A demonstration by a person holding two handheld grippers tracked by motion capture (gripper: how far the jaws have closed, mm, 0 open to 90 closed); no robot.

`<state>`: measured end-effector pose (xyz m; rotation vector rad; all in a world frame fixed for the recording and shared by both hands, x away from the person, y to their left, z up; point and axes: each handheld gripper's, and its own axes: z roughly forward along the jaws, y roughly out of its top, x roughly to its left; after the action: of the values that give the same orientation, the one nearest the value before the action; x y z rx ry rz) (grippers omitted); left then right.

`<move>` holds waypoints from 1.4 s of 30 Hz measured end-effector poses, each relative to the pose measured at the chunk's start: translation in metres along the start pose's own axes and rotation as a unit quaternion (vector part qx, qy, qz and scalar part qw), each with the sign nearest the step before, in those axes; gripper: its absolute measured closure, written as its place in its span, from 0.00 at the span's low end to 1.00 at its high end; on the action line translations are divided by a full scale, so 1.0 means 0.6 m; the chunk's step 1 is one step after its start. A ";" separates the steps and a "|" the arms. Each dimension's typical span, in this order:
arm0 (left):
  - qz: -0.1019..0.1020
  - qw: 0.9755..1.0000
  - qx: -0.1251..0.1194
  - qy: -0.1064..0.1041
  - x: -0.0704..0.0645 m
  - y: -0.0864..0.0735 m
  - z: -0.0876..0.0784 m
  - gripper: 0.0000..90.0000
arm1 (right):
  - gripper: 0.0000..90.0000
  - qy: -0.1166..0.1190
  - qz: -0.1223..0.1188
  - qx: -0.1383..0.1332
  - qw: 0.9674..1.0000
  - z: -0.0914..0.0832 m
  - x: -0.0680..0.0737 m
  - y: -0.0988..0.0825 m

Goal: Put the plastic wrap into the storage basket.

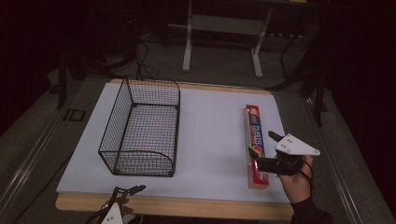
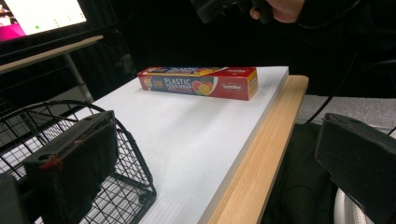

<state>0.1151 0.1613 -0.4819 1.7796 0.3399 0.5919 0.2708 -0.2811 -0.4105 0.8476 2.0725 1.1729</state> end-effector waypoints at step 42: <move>-0.002 1.000 0.009 -0.007 0.001 -0.002 0.004 0.00 | 0.15 -0.114 0.209 0.259 0.936 0.161 -0.101 -0.021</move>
<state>0.1170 0.1598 -0.4833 1.7998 0.3396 0.5750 0.3781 -0.2846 -0.4515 1.6552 2.0850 0.6680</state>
